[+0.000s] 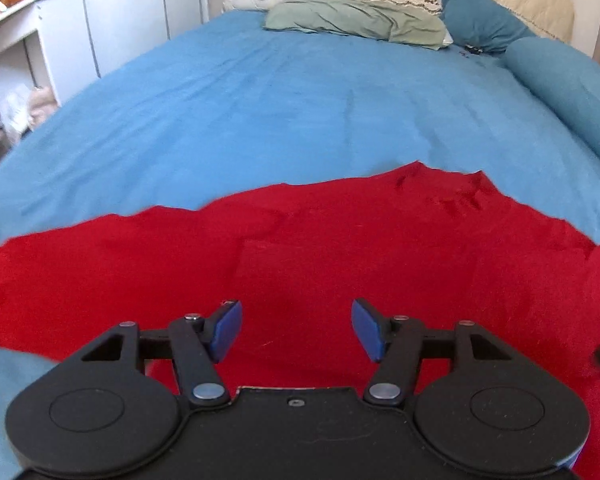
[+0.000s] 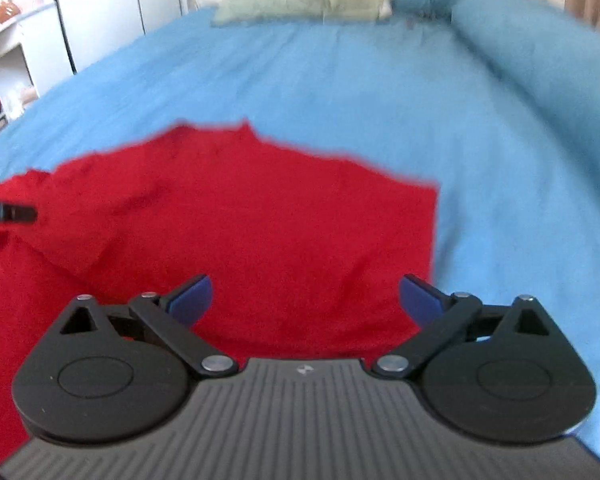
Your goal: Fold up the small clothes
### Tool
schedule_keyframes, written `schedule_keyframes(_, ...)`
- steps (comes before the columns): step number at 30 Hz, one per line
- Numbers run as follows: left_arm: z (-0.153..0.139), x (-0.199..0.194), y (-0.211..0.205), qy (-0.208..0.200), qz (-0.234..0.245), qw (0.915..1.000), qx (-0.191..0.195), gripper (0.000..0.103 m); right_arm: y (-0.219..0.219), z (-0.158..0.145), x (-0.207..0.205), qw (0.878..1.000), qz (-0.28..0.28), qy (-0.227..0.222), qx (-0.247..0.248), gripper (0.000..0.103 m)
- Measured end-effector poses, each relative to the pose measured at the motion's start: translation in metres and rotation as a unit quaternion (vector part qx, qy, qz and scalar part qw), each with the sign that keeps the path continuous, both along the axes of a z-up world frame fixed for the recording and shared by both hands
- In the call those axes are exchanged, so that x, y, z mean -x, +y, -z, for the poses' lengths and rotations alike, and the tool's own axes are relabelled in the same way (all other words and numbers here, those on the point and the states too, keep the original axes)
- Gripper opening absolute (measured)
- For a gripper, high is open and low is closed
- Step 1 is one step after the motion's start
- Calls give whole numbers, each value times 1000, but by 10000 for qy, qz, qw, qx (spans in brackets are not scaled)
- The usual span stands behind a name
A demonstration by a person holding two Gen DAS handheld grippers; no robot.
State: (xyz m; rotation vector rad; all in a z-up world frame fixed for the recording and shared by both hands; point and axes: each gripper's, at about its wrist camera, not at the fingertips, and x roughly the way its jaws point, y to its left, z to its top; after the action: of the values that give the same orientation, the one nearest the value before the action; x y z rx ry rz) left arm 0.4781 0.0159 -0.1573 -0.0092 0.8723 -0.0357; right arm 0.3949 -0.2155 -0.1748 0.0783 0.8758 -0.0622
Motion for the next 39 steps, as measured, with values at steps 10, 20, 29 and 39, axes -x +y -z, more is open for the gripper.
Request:
schedule_keyframes(10, 14, -13, -8, 57, 320, 9993, 171, 66, -17, -21, -18, 9974, 90, -642, -315, 103)
schedule_keyframes(20, 34, -30, -13, 342, 292, 9987, 229, 69, -37, 26, -87, 9982, 514, -140, -261, 103)
schedule_keyframes(29, -26, 0, 15, -137, 0, 9994, 311, 73, -6, -49, -52, 9975, 165, -647, -240, 103)
schedule_keyframes(39, -122, 79, 125, -663, -923, 9916, 612, 102, 125, -151, 0, 9938, -369, -972, -402, 103)
